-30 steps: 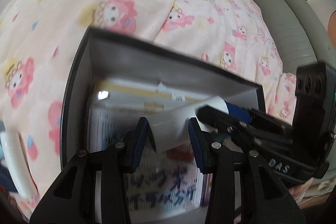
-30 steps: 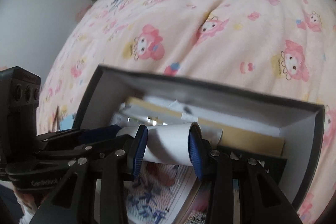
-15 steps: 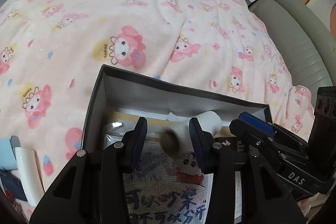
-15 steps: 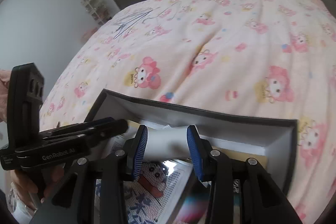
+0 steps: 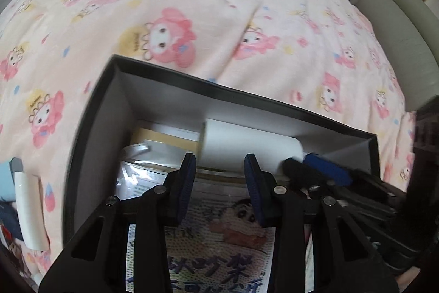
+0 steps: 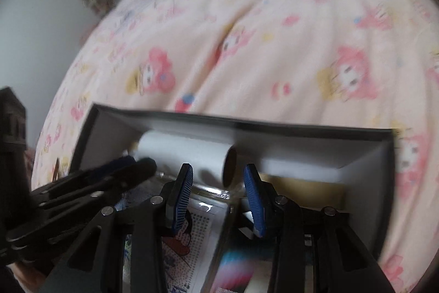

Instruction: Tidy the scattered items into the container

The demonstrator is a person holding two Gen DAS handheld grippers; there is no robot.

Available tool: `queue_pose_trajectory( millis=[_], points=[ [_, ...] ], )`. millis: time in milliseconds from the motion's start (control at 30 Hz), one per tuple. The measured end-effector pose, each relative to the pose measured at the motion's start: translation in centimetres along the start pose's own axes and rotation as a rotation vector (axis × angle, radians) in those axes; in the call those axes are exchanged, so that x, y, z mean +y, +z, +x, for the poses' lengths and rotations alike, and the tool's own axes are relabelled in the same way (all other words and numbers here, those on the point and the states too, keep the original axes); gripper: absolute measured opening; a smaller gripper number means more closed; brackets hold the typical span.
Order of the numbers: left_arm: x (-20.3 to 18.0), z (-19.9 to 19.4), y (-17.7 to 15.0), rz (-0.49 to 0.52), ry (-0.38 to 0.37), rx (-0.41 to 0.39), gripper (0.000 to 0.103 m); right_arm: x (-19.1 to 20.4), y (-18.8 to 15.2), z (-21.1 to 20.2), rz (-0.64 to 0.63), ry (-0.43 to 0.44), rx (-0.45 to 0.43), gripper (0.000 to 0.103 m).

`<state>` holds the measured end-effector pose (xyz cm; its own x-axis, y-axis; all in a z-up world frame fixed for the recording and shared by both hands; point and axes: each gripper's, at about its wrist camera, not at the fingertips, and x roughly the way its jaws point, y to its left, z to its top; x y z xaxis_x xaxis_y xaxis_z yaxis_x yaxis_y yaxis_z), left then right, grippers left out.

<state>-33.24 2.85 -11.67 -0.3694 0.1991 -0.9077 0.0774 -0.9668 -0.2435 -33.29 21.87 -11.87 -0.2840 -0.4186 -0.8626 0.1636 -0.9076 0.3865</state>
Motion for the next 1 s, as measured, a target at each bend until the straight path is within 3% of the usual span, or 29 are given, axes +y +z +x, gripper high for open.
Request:
queue_pose_trajectory(
  millis=[133, 300, 367, 567, 667, 733, 867, 1000],
  points=[
    [1.4, -0.3, 0.1, -0.015, 0.026, -0.001, 0.029, -0.1, 0.9, 2.5, 0.054, 0.136, 0.066, 0.036],
    [2.3, -0.3, -0.2, -0.016, -0.008, 0.008, 0.026, 1.1, 1.0, 3.0, 0.021, 0.189, 0.069, 0.036],
    [1.8, 0.0, -0.2, 0.003, -0.049, 0.014, 0.031, 0.9, 0.8, 2.1, 0.029, 0.173, 0.048, 0.036],
    [-2.7, 0.9, -0.6, 0.142, -0.233, 0.053, 0.032, 0.2, -0.3, -4.8, 0.020, 0.016, -0.136, 0.037],
    [-4.9, 2.1, -0.4, 0.211, -0.310, 0.091, 0.032, -0.5, -0.8, -6.2, 0.027, 0.006, -0.177, 0.037],
    [-5.8, 3.3, 0.1, 0.229, -0.301, 0.118, 0.032, -0.8, -0.7, -6.5, 0.031, 0.006, -0.186, 0.037],
    [-6.2, 5.4, 0.7, 0.210, -0.173, 0.171, 0.033, -0.8, 0.0, -5.5, 0.022, -0.026, -0.192, 0.037],
    [-5.8, 5.6, 0.6, 0.192, -0.176, 0.167, 0.033, -1.8, 0.3, -3.9, 0.039, -0.039, -0.162, 0.038]
  ],
)
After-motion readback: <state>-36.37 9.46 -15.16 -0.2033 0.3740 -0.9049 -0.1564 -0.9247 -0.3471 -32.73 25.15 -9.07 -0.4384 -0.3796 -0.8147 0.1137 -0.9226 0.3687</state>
